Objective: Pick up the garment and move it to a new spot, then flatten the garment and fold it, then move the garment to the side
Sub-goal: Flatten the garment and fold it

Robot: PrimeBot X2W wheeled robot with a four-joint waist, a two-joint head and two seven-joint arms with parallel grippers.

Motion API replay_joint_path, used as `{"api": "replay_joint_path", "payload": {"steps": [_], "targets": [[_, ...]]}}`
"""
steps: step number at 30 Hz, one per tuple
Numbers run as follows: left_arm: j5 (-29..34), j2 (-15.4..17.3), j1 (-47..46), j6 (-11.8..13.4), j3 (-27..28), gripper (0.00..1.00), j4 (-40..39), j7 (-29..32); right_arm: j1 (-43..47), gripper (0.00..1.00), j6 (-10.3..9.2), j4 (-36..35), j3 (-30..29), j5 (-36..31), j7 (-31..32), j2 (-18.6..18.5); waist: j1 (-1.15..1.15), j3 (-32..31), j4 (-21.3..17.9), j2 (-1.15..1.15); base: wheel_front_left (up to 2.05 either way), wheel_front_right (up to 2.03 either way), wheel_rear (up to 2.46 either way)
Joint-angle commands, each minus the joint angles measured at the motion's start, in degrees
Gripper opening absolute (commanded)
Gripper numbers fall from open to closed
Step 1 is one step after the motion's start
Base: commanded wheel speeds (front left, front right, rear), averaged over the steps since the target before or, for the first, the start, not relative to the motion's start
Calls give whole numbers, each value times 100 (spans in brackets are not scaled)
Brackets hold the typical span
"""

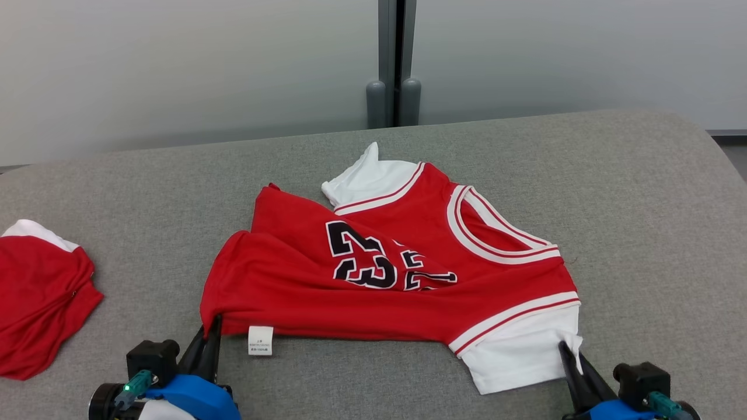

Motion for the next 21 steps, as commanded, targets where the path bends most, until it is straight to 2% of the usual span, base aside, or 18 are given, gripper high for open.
{"api": "replay_joint_path", "payload": {"steps": [1,7,11,12,16,21], "targets": [[36,67,7,-7,74,0,-248,-2,-190,0,1,-224,-9,11,-35,-26,0,13,24,0,0,0,0],[108,313,-383,-7,100,0,-916,-3,-683,0,1,-978,-134,-5,51,-89,0,156,57,0,0,0,0],[143,708,-1240,-7,-180,0,-1114,21,-1596,0,1,-1424,-42,94,233,-164,0,454,36,0,0,0,0],[143,708,-1240,-7,-180,0,-1114,21,-1596,0,1,-1424,-42,94,233,-164,0,454,36,0,0,0,0],[-19,1061,-2161,-8,-435,0,-1158,189,-2673,0,1,-1452,77,156,311,-115,0,854,-39,0,0,0,0],[-213,1468,-3434,-8,-766,0,-1122,493,-4285,0,1,-958,164,207,391,-52,0,1401,-160,0,0,0,0]]}}
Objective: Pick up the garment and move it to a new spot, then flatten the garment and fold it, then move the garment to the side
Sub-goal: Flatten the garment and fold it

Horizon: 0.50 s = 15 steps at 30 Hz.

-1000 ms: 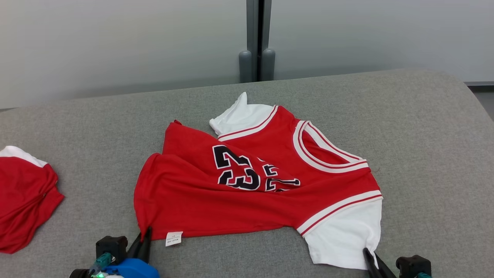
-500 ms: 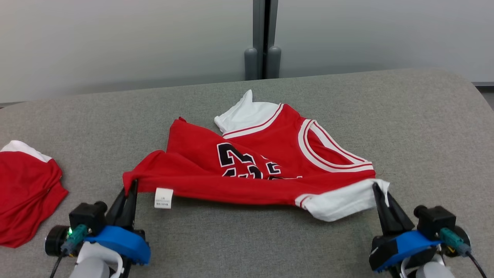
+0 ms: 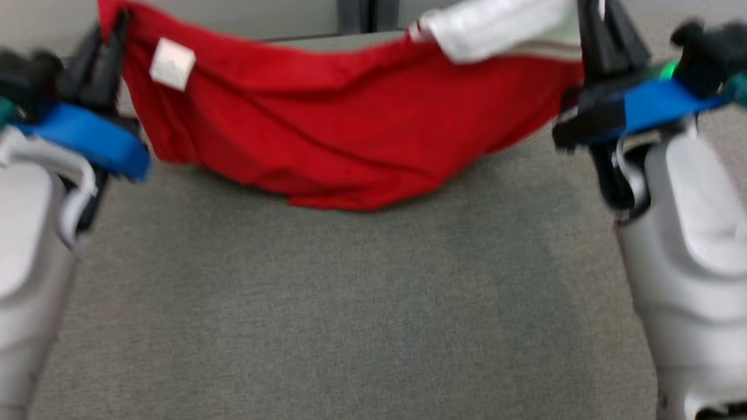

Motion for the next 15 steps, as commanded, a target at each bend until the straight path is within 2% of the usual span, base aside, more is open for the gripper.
{"api": "replay_joint_path", "payload": {"steps": [1,8,15], "targets": [[1,139,-362,-7,-77,0,28,48,-423,0,2,148,28,0,-13,21,-2,197,46,0,0,0,0],[-176,516,-2225,-7,-619,0,326,254,-2604,0,2,1266,-126,-44,-47,52,-2,674,-180,0,0,0,0],[-430,691,-3677,-7,-1073,0,834,248,-4189,0,2,2461,-518,-162,-209,113,-2,719,-399,0,0,0,0]]}}
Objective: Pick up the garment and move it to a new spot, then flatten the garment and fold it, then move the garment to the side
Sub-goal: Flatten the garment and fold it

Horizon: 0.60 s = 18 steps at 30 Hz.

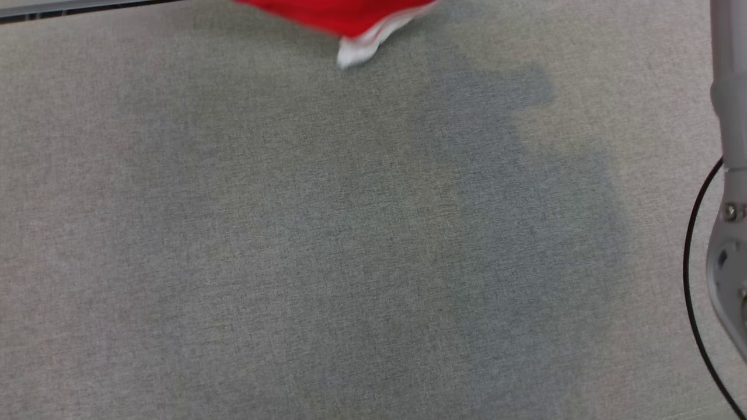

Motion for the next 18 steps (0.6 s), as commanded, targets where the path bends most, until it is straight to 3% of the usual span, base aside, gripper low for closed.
{"api": "replay_joint_path", "payload": {"steps": [1,9,13,18], "targets": [[-39,39,-185,-6,-51,0,81,-36,-269,0,2,163,-32,-83,-68,46,-2,-64,-48,0,0,0,0],[-470,0,-617,-6,-490,0,360,-273,-882,0,2,680,72,-295,-235,105,-2,166,92,0,0,0,0],[-716,33,-240,-6,-690,0,495,-485,-491,0,2,626,221,-222,-258,131,-2,304,190,0,0,0,0],[-1033,-103,632,7,-639,0,484,-714,526,0,2,-36,346,-77,-259,112,-2,237,304,0,0,0,0]]}}
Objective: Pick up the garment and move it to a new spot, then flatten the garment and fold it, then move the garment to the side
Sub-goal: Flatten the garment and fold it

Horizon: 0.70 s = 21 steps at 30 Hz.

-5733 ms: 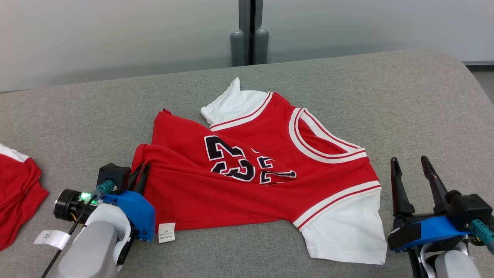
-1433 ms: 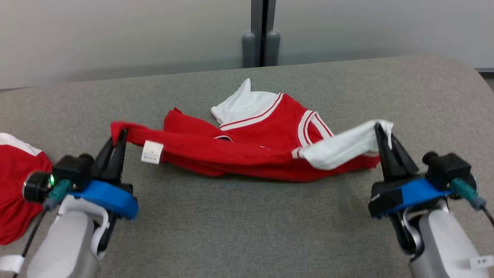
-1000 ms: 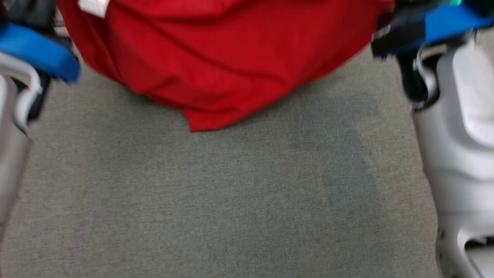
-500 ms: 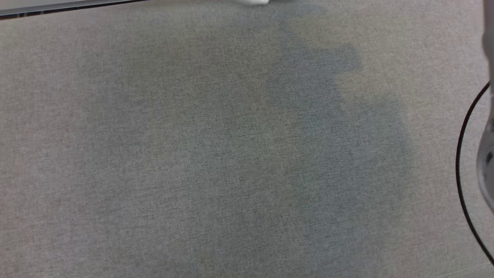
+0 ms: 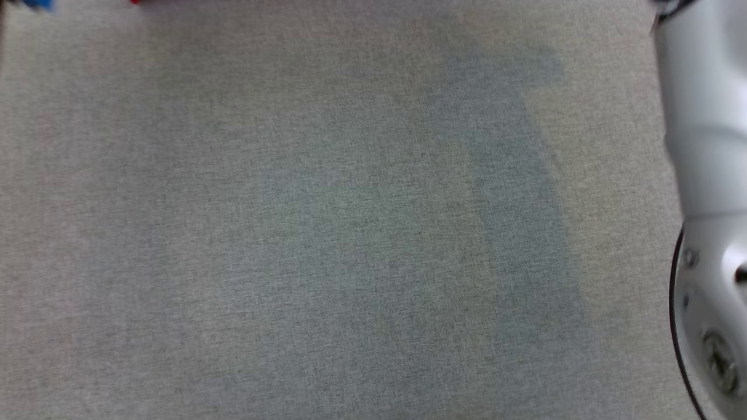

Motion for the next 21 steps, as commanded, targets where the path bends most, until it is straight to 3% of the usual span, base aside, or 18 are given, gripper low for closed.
{"api": "replay_joint_path", "payload": {"steps": [1,4,9,17,21], "targets": [[-87,-71,324,9,90,0,-51,-63,446,0,1,-207,29,62,-26,-38,-1,-71,39,0,0,0,0],[-158,-154,1056,61,346,0,-290,-82,1324,0,1,-648,138,153,-25,-75,-1,-253,51,0,0,0,0],[-38,-362,2717,369,1069,0,-1132,-81,3018,0,1,-1381,295,302,-24,-207,-1,-659,85,0,0,0,0],[182,-887,5080,641,1901,0,-2067,-84,5539,0,1,-2213,275,750,21,-286,-1,-1211,157,0,0,0,0],[280,-1131,5928,597,2066,0,-2227,-84,6495,0,1,-2554,160,912,201,-290,-1,-1441,196,0,0,0,0]]}}
